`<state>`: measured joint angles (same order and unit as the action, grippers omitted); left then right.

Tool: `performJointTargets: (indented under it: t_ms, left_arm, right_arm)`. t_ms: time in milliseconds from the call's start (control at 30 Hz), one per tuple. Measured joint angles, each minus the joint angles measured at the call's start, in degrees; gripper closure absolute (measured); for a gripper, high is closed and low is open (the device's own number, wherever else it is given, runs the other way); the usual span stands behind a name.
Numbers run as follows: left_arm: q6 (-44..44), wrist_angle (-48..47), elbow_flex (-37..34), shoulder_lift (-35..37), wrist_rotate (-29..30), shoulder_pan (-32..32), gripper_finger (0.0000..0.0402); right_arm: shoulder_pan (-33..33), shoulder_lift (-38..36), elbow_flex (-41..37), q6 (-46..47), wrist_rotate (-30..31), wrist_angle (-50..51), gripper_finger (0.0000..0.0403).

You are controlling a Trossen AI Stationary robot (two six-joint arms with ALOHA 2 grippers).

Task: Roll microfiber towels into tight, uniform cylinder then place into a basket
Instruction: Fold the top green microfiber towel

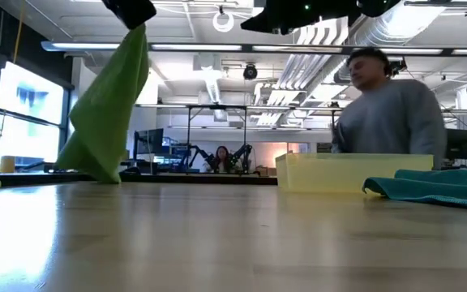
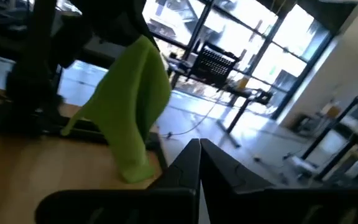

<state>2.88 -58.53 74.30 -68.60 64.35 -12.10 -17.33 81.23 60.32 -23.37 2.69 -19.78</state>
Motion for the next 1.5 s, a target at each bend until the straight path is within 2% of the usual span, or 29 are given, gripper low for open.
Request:
performJointTargets:
  t_ms: [133,267,500,633,800,1000,1133,1400,1500]
  left_arm:
    - [-0.53,0.18,0.02,-0.37,-0.44,0.46,0.0401]
    - [0.43,2.05,0.02,-0.39,-1.88,0.48,0.0401]
    - [2.58,4.21,0.02,-0.39,-9.44,0.7,0.0401]
    - [4.46,4.32,0.02,-0.39,-12.37,1.49,0.0401]
    - [4.83,4.36,0.02,-0.39,-14.64,3.81,0.0401]
    - [6.97,4.43,0.04,-1.1,-14.38,6.68,0.0401]
    - [7.56,4.55,0.04,-1.17,-14.04,7.54,0.0401]
    - [7.67,5.06,0.04,-2.39,-14.26,7.87,0.0401]
    - [7.64,5.86,0.11,-2.99,-14.17,7.97,0.0401]
  right_arm:
    - [1.67,0.0,0.02,7.52,-4.8,5.17,0.0384]
    - [4.74,0.49,-0.04,12.5,-8.99,7.5,0.0334]
    - [10.03,6.26,-0.24,12.88,-8.3,6.77,0.0238]
    - [10.93,9.64,-0.24,12.57,-2.16,5.08,0.0206]
    - [10.98,12.8,-0.26,13.12,0.33,0.68,0.0197]
    - [11.73,17.63,-0.29,19.41,-0.37,-5.07,0.0197]
    - [13.13,20.61,-0.29,24.68,-2.9,-9.47,0.0197]
    - [17.22,24.27,-0.29,26.47,-2.65,-18.12,0.0197]
    - [18.79,25.68,0.0,26.15,1.12,-20.63,0.0197]
